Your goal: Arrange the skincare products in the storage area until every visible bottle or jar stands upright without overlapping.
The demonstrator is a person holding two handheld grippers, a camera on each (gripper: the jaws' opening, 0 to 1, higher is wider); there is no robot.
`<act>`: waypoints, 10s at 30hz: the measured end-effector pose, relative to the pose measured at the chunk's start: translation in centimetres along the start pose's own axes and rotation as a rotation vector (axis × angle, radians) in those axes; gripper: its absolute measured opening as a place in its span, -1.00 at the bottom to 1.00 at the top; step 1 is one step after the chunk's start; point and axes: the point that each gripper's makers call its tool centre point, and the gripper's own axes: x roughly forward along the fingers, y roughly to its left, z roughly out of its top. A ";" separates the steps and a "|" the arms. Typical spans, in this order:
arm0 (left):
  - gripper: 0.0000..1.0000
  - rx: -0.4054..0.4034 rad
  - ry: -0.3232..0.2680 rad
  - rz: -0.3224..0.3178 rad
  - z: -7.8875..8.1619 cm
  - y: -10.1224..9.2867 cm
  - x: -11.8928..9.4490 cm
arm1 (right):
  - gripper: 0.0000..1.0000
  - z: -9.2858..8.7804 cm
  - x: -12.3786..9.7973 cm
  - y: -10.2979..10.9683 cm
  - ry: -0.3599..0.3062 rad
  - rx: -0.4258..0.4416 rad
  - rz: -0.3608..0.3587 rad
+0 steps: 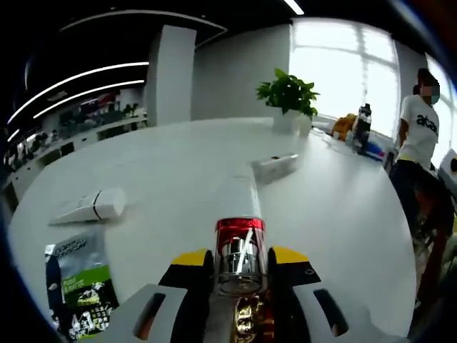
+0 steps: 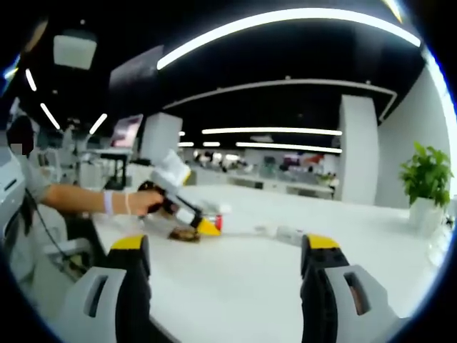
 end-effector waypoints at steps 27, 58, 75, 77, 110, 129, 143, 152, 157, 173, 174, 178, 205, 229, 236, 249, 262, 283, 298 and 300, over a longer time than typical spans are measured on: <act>-0.39 0.099 0.108 0.024 6.7 -0.5 -5.9 | 0.71 -1.4 1.8 1.3 0.037 0.003 0.047; -0.38 0.114 0.268 0.065 10.7 -1.5 -3.9 | 0.69 -2.3 20.2 -1.4 0.177 -0.070 0.039; -0.38 0.120 0.198 0.089 13.4 -1.5 -1.6 | 0.62 -2.0 21.9 -2.2 0.170 -0.066 0.013; -0.38 0.112 0.184 0.094 13.7 -1.5 -1.5 | 0.62 -2.0 21.9 -2.2 0.170 -0.063 0.010; -0.37 0.110 0.003 0.124 17.1 -2.2 2.0 | 0.51 -3.3 22.5 -3.1 0.176 0.061 -0.002; -0.37 0.251 -0.218 0.100 18.2 -2.2 0.2 | 0.18 -6.7 23.4 -3.8 0.277 0.092 -0.038; -0.30 0.324 -0.375 0.098 16.6 -0.2 -4.4 | -0.22 -7.8 22.6 -5.7 0.307 0.087 -0.112; -0.30 0.200 -0.433 0.096 14.5 3.9 -6.8 | -0.19 -7.9 22.0 -6.0 0.317 0.087 -0.117; -0.30 0.169 -0.453 0.103 13.1 5.6 -7.4 | -0.12 -8.2 21.5 -6.3 0.330 0.075 -0.113; -0.28 0.111 -0.410 0.011 9.4 3.5 -3.2 | -0.88 -8.3 20.3 -9.8 0.328 0.003 -0.185; -0.28 0.105 -0.412 0.005 9.3 3.3 -3.0 | -0.90 -8.4 20.4 -10.2 0.328 0.012 -0.194; -0.28 0.090 -0.418 -0.005 9.1 3.0 -2.5 | -0.91 -8.6 21.2 -10.6 0.328 0.068 -0.193; -0.36 0.021 -0.542 0.000 7.7 4.9 -4.2 | -0.41 -7.1 23.1 -6.9 0.268 0.024 -0.088; -0.37 0.004 -0.592 0.072 7.9 7.3 -5.6 | -0.38 -5.8 25.4 -0.1 0.221 -0.017 0.168; -0.38 -0.025 -0.604 0.079 8.1 7.8 -5.8 | -0.22 -6.7 27.5 -1.7 0.248 -0.021 0.081; -0.38 -0.044 -0.615 0.087 8.3 7.8 -6.0 | -0.44 -7.5 28.1 -2.8 0.325 0.017 0.007; -0.38 -0.043 -0.614 0.095 8.3 7.8 -6.0 | -0.44 -8.6 28.1 -9.5 0.373 0.066 -0.347; -0.38 -0.090 -0.641 0.087 8.5 8.6 -6.7 | -0.01 -9.2 29.5 -10.5 0.372 0.124 -0.302; -0.38 -0.051 -0.635 0.113 8.5 8.7 -6.7 | -0.49 -9.9 29.3 -10.9 0.450 0.163 -0.448; -0.38 -0.057 -0.641 0.112 8.6 8.8 -6.8 | -0.49 -9.9 29.6 -11.0 0.450 0.187 -0.482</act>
